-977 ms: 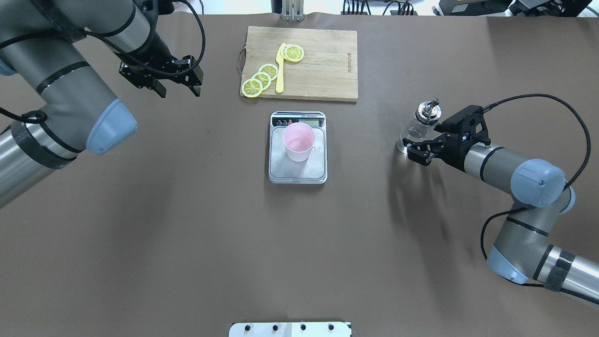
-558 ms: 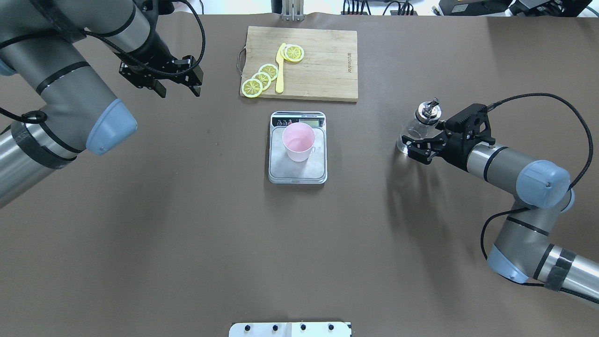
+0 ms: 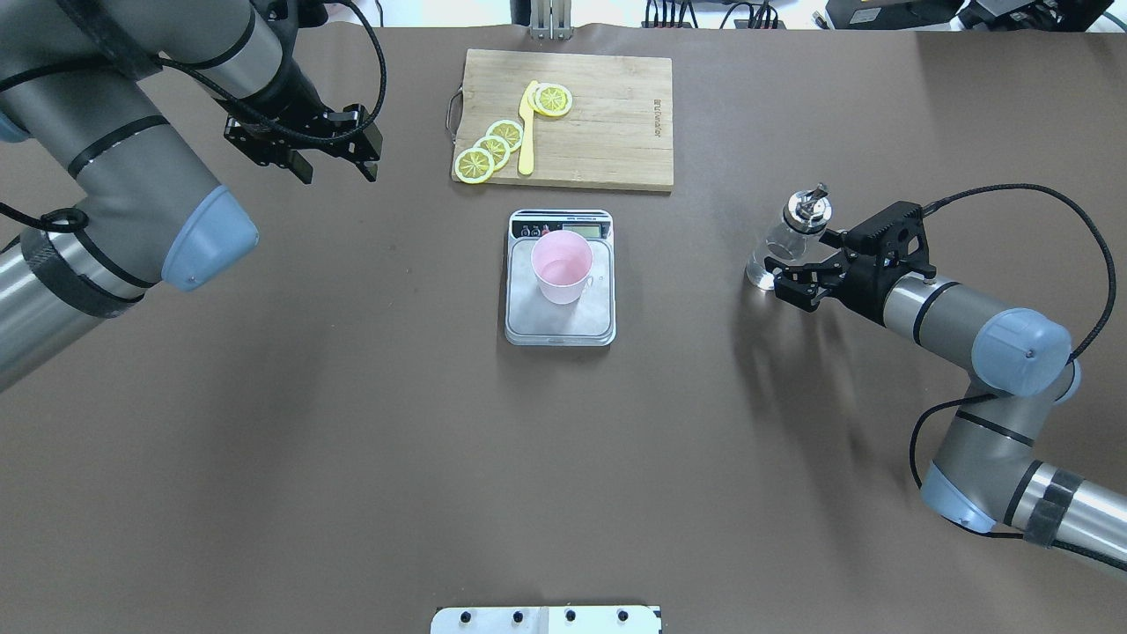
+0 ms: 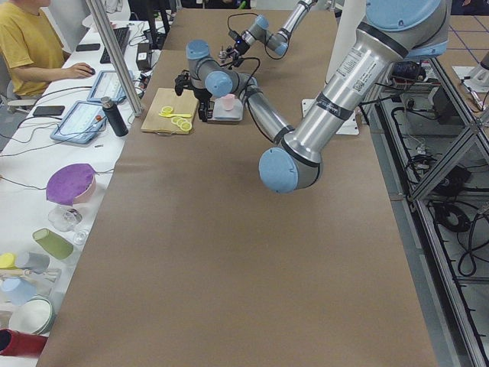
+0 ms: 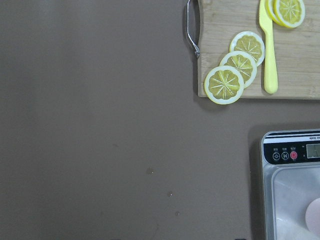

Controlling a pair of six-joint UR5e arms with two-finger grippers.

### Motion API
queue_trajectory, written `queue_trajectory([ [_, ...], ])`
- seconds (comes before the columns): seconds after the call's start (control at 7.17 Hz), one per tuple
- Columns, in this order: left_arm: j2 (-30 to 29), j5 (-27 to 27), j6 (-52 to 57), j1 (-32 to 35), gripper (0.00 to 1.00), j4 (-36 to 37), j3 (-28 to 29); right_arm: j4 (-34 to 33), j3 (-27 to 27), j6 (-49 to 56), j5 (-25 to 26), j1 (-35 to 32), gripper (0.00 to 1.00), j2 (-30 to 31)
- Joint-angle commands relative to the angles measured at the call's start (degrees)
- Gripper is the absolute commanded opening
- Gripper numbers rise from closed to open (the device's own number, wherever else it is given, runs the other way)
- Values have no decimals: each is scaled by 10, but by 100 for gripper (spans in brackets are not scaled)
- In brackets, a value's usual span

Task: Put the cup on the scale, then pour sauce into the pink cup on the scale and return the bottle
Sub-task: 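Lift the glass bottle with the right gripper while the left arm retracts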

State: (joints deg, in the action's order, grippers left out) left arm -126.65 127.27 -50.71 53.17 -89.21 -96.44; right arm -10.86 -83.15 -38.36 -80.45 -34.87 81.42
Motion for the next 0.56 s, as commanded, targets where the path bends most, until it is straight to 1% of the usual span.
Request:
queue_trajectory([
  [0.0, 0, 0, 0, 0, 81, 0, -1, 3, 17, -2, 6, 2, 93, -23],
  [0.14, 0, 0, 0, 0, 81, 0, 0, 4, 27, -1, 18, 5, 93, -30],
  [0.42, 0, 0, 0, 0, 81, 0, 0, 4, 27, 2, 19, 7, 93, -35],
])
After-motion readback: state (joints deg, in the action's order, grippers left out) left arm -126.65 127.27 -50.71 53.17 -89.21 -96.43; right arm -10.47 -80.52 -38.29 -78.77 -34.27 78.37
